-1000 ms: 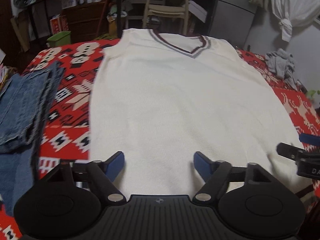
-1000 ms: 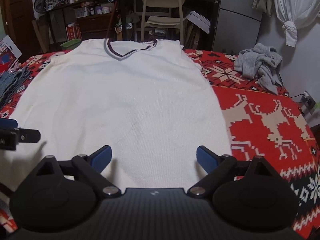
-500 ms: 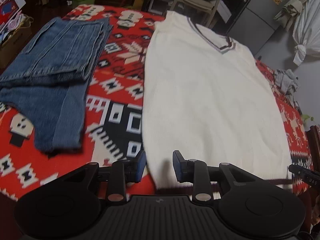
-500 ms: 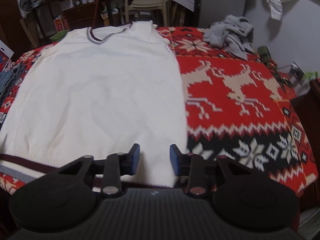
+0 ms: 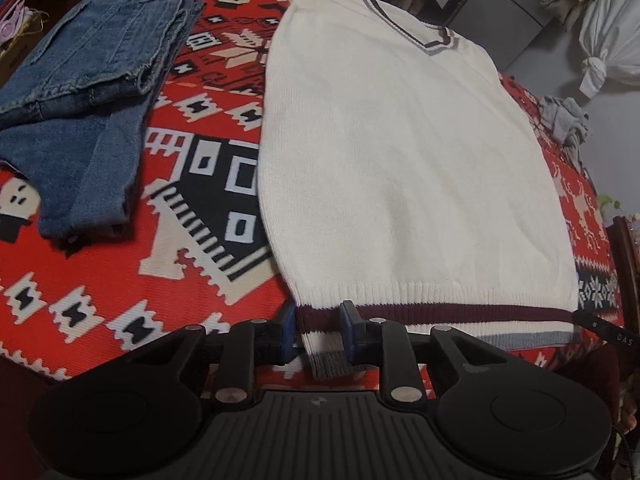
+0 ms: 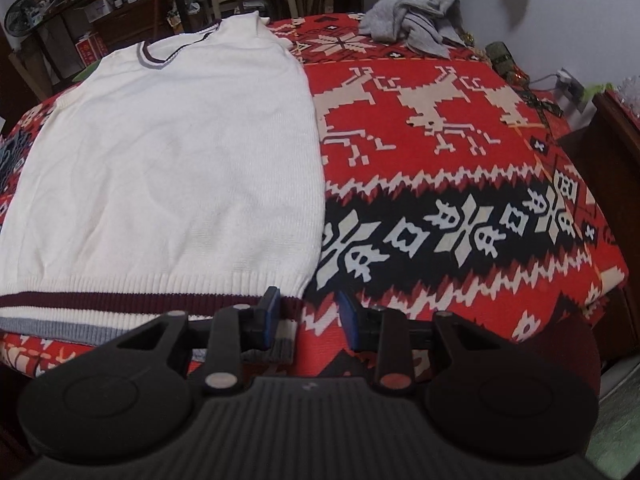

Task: Fold clothes
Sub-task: 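Grasp the ribbed hem with the left tool while the right tool grasps the hem too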

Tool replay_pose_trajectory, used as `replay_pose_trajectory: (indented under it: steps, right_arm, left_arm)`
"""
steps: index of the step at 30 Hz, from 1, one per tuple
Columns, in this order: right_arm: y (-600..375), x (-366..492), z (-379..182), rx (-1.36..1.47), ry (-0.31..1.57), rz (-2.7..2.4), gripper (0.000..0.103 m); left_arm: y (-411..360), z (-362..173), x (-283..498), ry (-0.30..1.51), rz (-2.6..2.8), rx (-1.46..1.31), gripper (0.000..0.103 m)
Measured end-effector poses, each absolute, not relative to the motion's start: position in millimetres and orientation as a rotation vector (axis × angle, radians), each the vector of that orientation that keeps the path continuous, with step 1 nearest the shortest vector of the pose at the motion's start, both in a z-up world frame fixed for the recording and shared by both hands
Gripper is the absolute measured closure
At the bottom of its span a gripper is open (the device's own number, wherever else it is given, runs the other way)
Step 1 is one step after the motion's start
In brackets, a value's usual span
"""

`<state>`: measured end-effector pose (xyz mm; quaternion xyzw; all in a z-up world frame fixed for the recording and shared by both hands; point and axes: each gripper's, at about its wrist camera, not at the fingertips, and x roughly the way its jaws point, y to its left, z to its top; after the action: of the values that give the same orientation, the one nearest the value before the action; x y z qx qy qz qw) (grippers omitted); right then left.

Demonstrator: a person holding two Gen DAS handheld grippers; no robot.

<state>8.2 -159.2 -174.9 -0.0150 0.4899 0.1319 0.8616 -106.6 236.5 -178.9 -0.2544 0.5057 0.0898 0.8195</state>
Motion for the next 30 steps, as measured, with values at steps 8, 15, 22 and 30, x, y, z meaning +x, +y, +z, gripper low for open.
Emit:
replay_pose_trajectory:
  steps: [8, 15, 22, 30]
  right_arm:
    - [-149.1, 6.3, -175.9, 0.044, 1.057, 0.336, 0.065]
    - [-158.3, 5.1, -178.3, 0.158, 1.102, 0.347, 0.065]
    - [-160.6, 3.6, -178.7, 0.231, 1.088, 0.361, 0.064]
    - [-153.3, 12.4, -181.7, 0.236, 1.063, 0.323, 0.081]
  left_arm:
    - [234.5, -181.0, -106.8, 1.077, 0.165, -0.593, 0.08]
    - [232.6, -182.4, -110.2, 1.086, 0.149, -0.625, 0.08]
    - [236.1, -180.1, -107.4, 1.063, 0.157, -0.649, 0.08]
    - [234.2, -177.9, -110.7, 1.055, 0.164, -0.66, 0.08]
